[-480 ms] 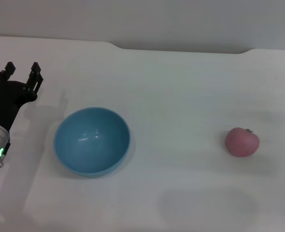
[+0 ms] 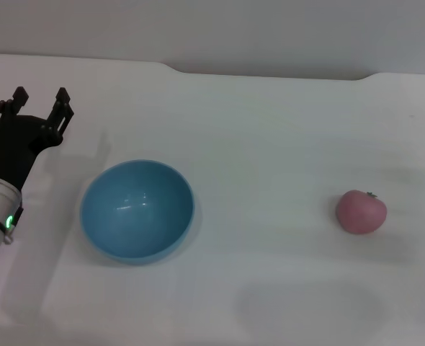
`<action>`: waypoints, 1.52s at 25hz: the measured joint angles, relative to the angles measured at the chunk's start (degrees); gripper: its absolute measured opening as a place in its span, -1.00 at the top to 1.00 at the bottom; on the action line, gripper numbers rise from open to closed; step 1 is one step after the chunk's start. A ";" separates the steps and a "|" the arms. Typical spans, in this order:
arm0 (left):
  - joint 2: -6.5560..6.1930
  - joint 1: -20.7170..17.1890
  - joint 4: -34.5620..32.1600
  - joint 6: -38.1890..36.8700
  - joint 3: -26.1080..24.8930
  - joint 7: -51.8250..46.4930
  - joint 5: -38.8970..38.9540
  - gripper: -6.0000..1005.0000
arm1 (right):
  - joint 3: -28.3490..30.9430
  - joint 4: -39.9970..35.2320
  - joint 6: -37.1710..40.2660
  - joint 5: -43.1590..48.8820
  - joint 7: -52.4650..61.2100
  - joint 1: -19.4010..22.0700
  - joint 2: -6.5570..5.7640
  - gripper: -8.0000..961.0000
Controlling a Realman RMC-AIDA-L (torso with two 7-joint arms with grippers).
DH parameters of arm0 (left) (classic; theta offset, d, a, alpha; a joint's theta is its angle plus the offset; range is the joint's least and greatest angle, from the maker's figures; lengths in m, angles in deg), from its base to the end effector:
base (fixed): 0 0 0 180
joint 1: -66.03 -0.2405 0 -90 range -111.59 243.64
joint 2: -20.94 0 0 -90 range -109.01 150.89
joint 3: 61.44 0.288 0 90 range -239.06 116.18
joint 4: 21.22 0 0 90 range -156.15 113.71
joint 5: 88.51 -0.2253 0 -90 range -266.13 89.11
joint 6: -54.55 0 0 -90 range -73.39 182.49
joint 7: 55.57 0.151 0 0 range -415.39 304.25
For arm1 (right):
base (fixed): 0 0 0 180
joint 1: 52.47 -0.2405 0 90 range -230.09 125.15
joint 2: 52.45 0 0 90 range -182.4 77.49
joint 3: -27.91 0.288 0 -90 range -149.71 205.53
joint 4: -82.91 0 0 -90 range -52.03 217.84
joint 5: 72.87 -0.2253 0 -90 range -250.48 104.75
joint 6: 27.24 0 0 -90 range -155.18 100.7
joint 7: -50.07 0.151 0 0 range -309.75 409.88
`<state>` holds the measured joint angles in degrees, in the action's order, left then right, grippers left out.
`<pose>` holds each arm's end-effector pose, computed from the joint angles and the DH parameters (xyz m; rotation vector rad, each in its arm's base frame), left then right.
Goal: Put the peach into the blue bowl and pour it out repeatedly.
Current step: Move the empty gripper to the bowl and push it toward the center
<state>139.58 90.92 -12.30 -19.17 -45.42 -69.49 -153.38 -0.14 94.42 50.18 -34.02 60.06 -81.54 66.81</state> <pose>-0.3844 0.3233 -0.0443 -1.5532 -0.6776 -0.7407 0.3808 0.3378 -0.0261 -1.3499 0.6646 0.7469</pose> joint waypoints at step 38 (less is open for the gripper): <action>-1.49 4.11 -91.43 -16.23 39.97 -136.63 -74.72 -0.35 | -0.32 -8.65 -13.51 -0.01 -0.19 -5.56 -0.16 -0.05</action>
<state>138.09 95.03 -103.74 -35.40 -5.45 -206.12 -228.10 -0.46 85.77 36.68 -34.03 59.87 -87.11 66.65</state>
